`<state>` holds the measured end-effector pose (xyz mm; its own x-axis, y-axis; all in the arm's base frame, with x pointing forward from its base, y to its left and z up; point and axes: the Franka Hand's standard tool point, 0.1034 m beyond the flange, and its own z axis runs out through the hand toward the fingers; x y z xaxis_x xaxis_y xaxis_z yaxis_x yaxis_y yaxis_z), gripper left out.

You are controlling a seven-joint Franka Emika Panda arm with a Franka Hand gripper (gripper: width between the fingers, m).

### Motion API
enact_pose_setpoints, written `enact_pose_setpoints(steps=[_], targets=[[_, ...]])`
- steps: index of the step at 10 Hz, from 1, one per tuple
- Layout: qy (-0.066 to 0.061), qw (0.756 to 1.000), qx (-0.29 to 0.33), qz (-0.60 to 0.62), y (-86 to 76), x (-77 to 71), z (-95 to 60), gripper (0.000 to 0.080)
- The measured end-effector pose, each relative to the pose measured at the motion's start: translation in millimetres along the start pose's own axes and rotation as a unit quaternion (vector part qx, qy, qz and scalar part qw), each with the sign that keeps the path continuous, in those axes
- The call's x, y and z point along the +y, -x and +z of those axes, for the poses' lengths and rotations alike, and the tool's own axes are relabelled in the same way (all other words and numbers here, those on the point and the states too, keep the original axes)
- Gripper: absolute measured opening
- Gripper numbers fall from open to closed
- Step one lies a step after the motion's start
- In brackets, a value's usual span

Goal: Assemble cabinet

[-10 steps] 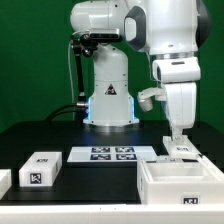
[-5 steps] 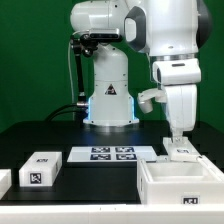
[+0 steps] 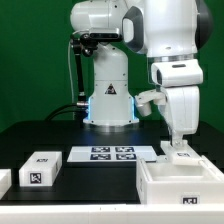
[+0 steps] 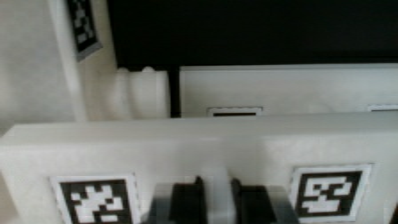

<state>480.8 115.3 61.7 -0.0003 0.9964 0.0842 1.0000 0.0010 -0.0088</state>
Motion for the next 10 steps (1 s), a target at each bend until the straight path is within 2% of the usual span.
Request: enact_pose_setpoints(steps=[3,5,7,8,10], targets=[[0.000,1.000,0.000,0.000,-0.1,2.0,-0.5,0.0061],[0.003,1.000,0.005,0.004,-3.8,29.3,-4.3,0.0061],[0.012,1.000,0.013,-0.002,-3.6,51.6,-1.2,0.0061],[0.015,1.000,0.015,-0.004,-2.9,56.4,-1.1,0.0061],[0.015,1.000,0.015,-0.002,-2.8,55.8,-0.9,0.0061]])
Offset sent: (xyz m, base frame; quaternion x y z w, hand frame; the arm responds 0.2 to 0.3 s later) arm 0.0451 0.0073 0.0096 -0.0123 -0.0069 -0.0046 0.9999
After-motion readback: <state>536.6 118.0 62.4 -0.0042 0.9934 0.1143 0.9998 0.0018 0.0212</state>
